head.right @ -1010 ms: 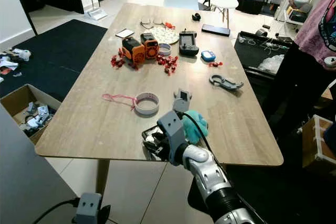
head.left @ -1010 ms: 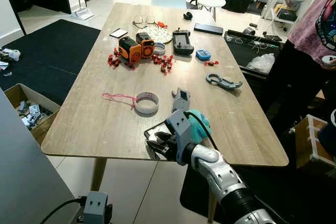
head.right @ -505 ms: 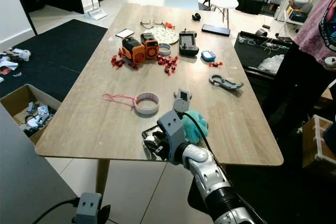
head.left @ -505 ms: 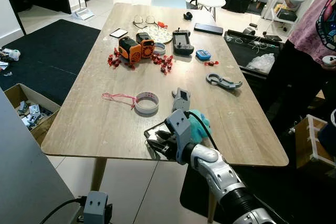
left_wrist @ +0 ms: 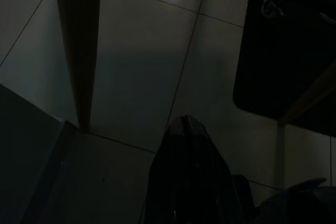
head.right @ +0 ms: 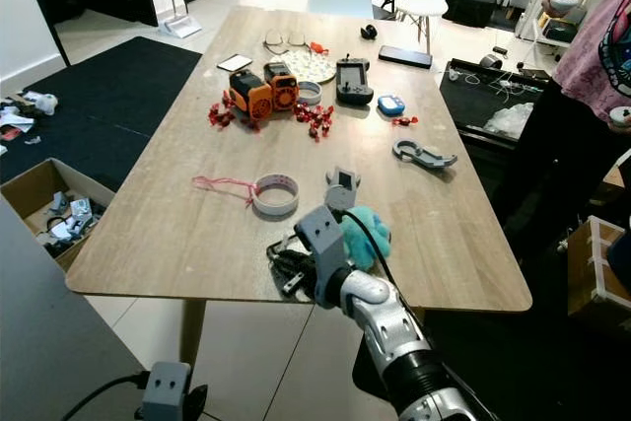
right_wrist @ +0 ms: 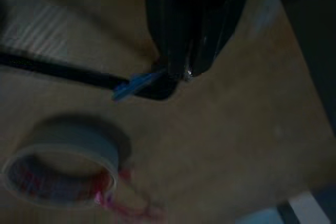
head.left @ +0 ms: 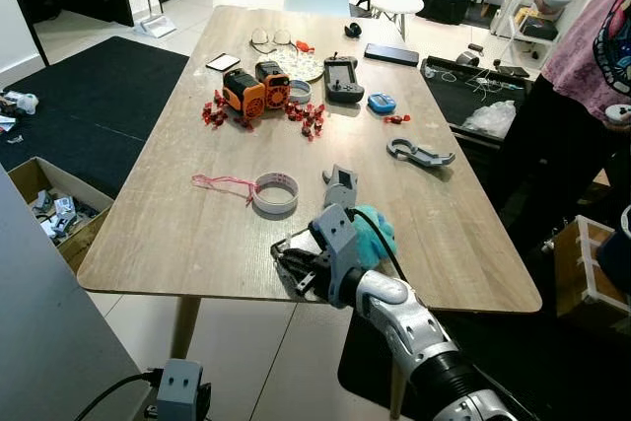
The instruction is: Hang keys on a hook
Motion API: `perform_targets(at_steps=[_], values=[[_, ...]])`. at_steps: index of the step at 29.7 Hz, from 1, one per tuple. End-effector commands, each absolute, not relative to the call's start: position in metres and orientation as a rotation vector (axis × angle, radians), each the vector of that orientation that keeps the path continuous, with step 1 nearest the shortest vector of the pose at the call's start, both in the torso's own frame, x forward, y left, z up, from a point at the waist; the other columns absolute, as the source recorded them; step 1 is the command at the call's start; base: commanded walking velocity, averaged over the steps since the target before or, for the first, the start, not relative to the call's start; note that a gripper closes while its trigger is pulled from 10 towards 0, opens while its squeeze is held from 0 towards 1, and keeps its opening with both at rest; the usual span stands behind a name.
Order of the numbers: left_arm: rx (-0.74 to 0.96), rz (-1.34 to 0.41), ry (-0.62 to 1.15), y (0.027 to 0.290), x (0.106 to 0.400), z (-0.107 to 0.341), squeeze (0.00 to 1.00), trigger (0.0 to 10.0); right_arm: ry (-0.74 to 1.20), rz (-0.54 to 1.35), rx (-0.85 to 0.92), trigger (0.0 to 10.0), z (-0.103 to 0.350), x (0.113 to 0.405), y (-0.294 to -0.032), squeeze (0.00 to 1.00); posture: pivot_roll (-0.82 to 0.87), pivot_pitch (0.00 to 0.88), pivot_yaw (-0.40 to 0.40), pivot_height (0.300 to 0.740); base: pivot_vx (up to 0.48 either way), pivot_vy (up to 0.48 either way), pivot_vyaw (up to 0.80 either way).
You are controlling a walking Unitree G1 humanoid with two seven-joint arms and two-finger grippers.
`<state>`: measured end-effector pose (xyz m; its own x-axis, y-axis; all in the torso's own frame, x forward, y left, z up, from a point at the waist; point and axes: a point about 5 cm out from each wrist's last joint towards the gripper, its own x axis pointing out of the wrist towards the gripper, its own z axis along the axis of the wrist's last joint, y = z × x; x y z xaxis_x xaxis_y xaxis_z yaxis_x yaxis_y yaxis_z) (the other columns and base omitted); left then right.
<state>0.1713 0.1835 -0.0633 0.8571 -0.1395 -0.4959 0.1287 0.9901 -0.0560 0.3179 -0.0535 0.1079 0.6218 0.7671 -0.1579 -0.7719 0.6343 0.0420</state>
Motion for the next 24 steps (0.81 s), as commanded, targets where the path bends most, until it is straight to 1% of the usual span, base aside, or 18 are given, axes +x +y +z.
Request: perform_targets(at_steps=[1, 13, 14, 17, 21, 24], values=[[-0.021, -0.142, 0.534, 0.183, 0.168, -0.065, 0.0, 10.0, 0.218, 0.859, -0.021, 0.0, 0.096, 0.315, -0.059, 0.0, 0.07, 0.099, -0.079, 0.74, 0.0, 0.0, 0.0], [-0.017, -0.147, 0.534, 0.183, 0.169, -0.065, 0.0, 10.0, 0.173, 0.815, 0.0, 0.0, 0.104, 0.322, -0.064, 0.0, 0.07, 0.097, -0.07, 0.74, 0.0, 0.0, 0.0], [-0.016, -0.148, 0.534, 0.183, 0.17, -0.064, 0.0, 10.0, 0.133, 0.79, 0.018, 0.0, 0.11, 0.326, -0.066, 0.0, 0.07, 0.096, -0.069, 0.74, 0.0, 0.0, 0.0], [-0.014, -0.149, 0.534, 0.183, 0.171, -0.064, 0.0, 10.0, 0.102, 0.766, 0.033, 0.0, 0.116, 0.329, -0.068, 0.0, 0.07, 0.094, -0.068, 0.74, 0.0, 0.0, 0.0], [-0.012, -0.151, 0.532, 0.184, 0.172, -0.064, 0.0, 10.0, 0.0, 0.681, 0.088, 0.0, 0.137, 0.343, -0.081, 0.0, 0.07, 0.094, -0.065, 0.74, 0.0, 0.0, 0.0], [-0.011, -0.151, 0.532, 0.185, 0.173, -0.063, 0.0, 10.0, -0.056, 0.656, 0.121, 0.0, 0.149, 0.348, -0.086, 0.0, 0.07, 0.092, -0.062, 0.74, 0.0, 0.0, 0.0]])
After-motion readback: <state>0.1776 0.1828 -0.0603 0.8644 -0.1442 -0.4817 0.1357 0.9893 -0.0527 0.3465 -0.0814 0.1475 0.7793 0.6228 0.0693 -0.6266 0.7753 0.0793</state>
